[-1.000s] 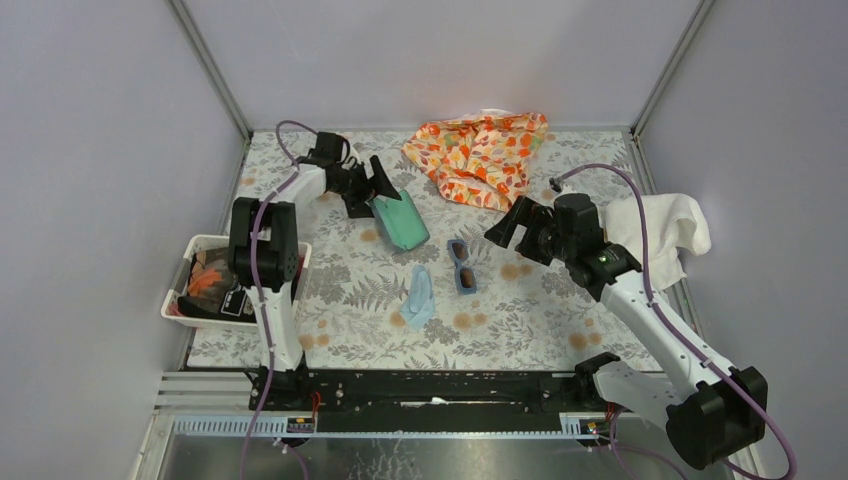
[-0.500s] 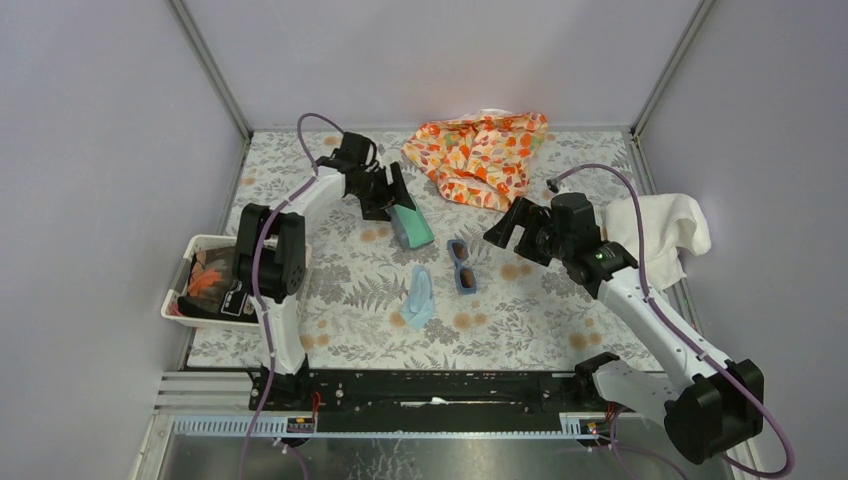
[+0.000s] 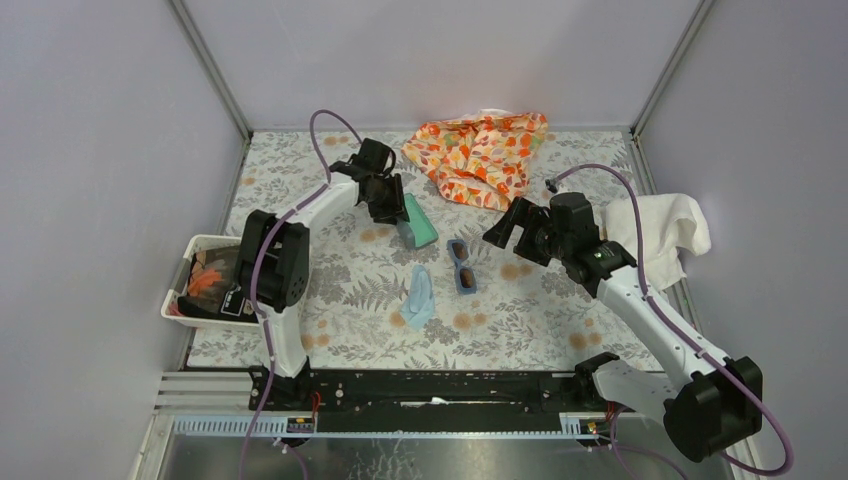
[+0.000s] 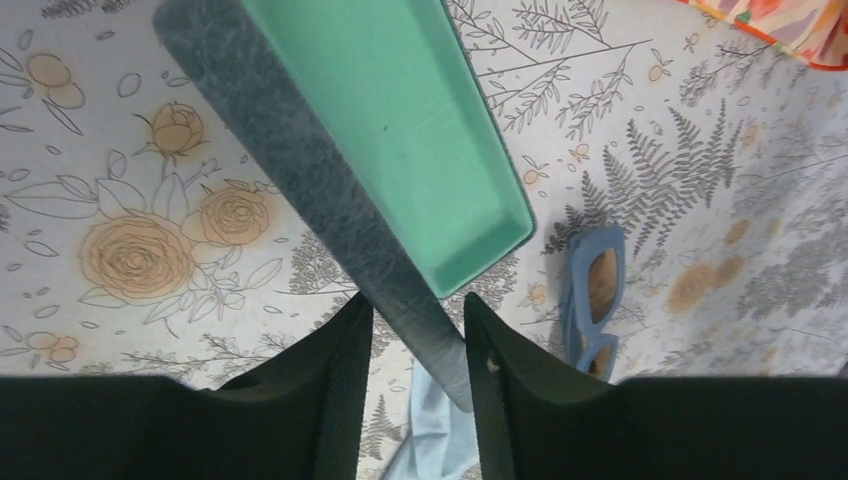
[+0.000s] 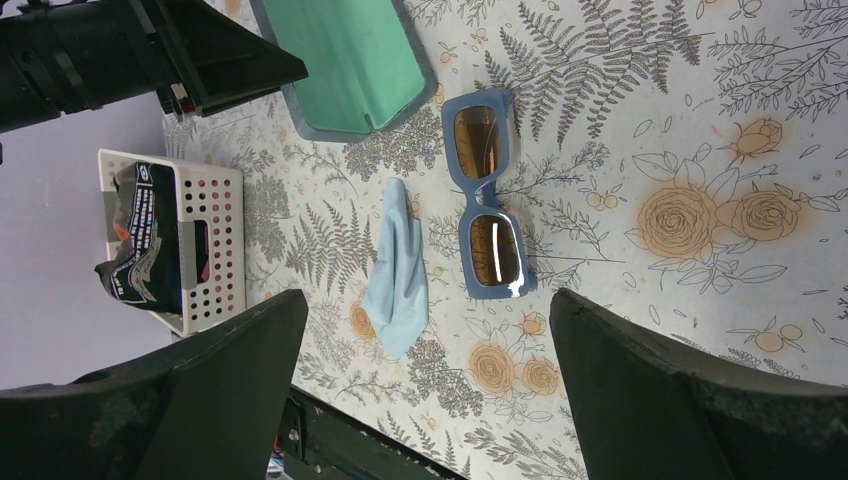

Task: Organize the sunglasses
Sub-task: Place the sunglasses case at the center of the board.

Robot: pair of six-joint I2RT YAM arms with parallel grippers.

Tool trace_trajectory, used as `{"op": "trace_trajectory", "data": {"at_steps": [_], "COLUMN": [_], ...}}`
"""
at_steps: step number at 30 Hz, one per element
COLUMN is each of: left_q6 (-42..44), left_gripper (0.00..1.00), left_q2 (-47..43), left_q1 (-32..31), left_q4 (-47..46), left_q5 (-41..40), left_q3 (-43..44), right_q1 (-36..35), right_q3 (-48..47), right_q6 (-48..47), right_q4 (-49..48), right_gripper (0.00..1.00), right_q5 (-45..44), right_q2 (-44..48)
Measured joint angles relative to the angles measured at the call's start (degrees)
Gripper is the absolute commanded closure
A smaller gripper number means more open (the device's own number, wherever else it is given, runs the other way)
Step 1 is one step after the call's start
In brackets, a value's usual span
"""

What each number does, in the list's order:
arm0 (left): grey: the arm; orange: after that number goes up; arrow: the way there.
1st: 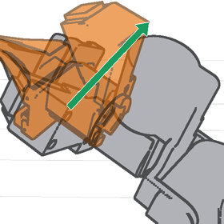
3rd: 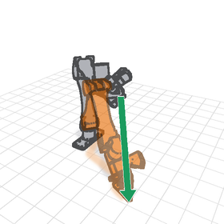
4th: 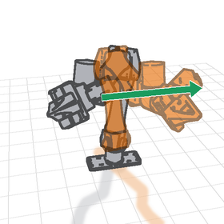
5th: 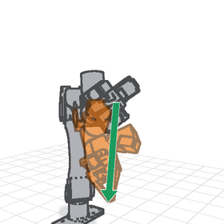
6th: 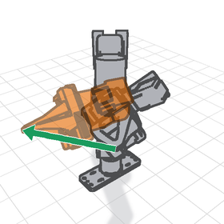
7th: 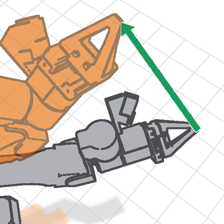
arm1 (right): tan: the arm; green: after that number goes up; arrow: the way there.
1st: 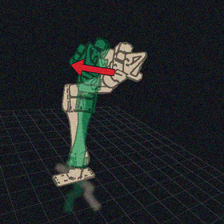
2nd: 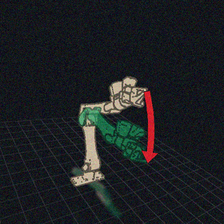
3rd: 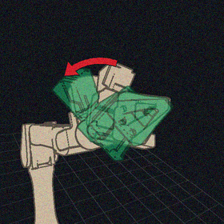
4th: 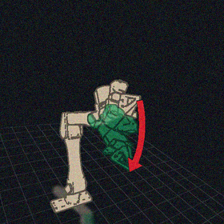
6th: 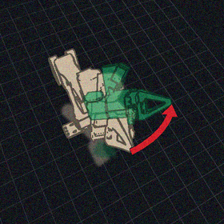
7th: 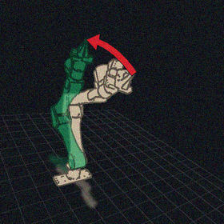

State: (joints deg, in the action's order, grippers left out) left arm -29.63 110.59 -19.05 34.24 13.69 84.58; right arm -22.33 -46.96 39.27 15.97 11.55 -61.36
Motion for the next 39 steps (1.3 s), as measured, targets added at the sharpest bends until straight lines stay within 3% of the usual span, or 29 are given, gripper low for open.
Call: {"op": "trace_trajectory", "data": {"at_steps": [8,14,21,29,39], "left_q6": [2.8,5.5,10.4,19.7,25.2], "left_gripper": [0.65,0.91,0.99,0.98,0.72], "left_q2": [1.1,2.0,2.0,-0.2,-0.7], "left_q1": [-0.1,-0.1,-0.1,-0.1,-0.1], "left_q4": [2.7,3.8,4.5,6.9,9.6], "left_q5": [-6.0,-7.8,-8.0,-13.5,-19.2], "left_q3": [1.7,2.9,3.0,3.0,3.1], "right_q1": [0.0,0.0,0.0,0.0,0.0], "right_q3": [0.0,0.5,0.9,1.3,2.4], "right_q6": [0.0,0.0,-0.2,-0.4,-0.4], "right_q4": [-0.3,-0.5,-0.5,-0.7,-0.8], "right_gripper": [0.00,0.00,0.00,0.00,0.00], "right_q5": [0.1,0.1,0.1,0.6,1.5], "right_q2": [-0.3,-0.3,-0.3,-0.3,0.0]}}
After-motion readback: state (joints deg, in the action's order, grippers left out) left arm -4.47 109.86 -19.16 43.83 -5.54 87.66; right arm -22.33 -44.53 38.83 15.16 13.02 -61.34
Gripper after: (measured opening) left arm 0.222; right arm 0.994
